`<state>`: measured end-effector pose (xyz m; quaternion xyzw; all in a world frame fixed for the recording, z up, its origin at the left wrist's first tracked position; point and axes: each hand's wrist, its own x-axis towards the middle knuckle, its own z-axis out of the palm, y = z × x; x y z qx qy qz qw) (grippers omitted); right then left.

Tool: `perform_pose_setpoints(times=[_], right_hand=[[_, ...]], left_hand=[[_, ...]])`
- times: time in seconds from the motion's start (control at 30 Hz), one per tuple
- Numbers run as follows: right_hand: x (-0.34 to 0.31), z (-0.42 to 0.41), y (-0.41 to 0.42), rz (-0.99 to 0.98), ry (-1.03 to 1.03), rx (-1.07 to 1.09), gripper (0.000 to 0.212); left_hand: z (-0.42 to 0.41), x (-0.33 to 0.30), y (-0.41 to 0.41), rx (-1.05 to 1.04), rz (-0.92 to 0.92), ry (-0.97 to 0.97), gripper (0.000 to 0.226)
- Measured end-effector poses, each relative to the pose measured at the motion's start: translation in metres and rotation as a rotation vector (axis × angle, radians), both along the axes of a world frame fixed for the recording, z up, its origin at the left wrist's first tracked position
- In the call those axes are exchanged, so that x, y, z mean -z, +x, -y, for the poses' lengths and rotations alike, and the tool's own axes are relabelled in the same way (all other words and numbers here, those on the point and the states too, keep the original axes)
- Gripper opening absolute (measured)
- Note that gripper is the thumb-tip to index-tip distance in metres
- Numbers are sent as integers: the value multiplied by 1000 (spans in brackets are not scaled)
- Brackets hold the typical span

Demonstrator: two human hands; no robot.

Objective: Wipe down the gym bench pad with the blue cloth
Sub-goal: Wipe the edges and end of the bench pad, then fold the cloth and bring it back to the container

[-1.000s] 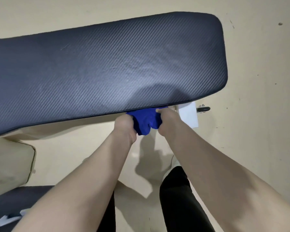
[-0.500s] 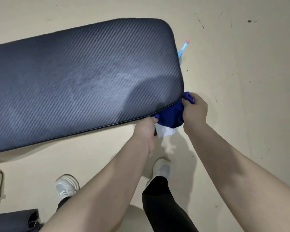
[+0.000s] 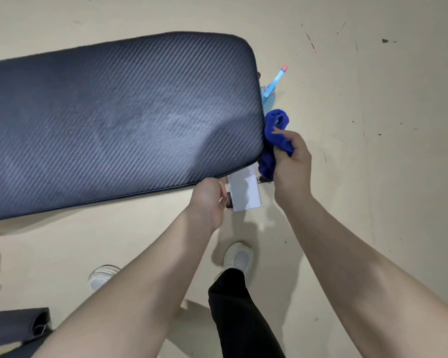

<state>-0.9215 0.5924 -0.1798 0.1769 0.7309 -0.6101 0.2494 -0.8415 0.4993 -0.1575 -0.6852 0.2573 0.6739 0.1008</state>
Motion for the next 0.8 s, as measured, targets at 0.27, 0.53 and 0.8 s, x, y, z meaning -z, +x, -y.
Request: perform_pose_setpoints(times=[0.27, 0.53, 0.8], right_hand=[[-70, 11, 40, 2, 106, -98, 17], [-147, 123, 106, 448, -208, -192, 11], [-190, 291, 225, 676, -204, -580, 17]], left_hand=[[25, -32, 29, 209, -208, 194, 30], [103, -100, 128, -88, -534, 94, 40], [253, -169, 295, -217, -644, -106, 45]])
